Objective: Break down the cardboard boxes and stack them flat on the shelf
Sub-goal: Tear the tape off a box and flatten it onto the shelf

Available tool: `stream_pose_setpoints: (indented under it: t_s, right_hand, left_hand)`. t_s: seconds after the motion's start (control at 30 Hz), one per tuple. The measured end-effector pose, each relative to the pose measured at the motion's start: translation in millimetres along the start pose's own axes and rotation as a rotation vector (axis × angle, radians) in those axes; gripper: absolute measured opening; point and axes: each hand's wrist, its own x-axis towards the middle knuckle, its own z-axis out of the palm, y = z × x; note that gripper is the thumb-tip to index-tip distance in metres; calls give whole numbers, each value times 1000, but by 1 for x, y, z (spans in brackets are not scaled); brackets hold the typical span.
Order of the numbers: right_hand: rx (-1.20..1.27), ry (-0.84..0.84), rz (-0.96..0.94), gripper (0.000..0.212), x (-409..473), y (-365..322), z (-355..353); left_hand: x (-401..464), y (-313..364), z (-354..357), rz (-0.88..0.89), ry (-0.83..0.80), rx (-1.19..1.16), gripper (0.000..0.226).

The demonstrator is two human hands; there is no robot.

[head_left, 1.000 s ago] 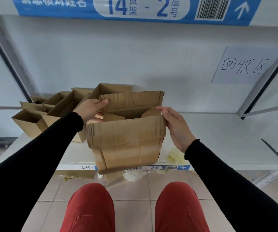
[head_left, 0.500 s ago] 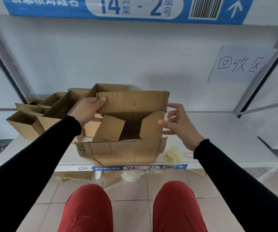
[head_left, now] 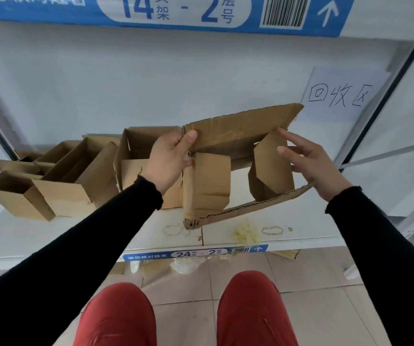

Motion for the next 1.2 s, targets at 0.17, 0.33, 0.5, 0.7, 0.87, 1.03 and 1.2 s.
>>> stream_pose_setpoints:
  t_s: [0.17, 0.33, 0.5, 0.7, 0.87, 1.03, 1.2]
  right_hand:
    - [-162, 54, -36, 44, 1, 15, -21]
    - [-107, 109, -45, 32, 8, 21, -49]
    - [-165, 120, -57, 40, 20, 36, -37]
    - [-155, -23, 27, 49, 30, 70, 13]
    - [-149, -144, 24, 63, 27, 80, 50]
    - [-135, -85, -38, 70, 35, 77, 52]
    - [-195, 11, -68, 57, 35, 85, 27]
  left_hand:
    - [2, 3, 32, -13, -62, -24, 43]
    - [4, 3, 56, 5, -118, -58, 28]
    - [20, -18, 55, -42, -75, -125, 25]
    - [40, -39, 20, -43, 12, 67, 51]
    - [43, -53, -1, 2, 66, 173, 49]
    - [37, -60, 10, 78, 12, 209, 58]
    - [31, -55, 39, 79, 7, 186, 44]
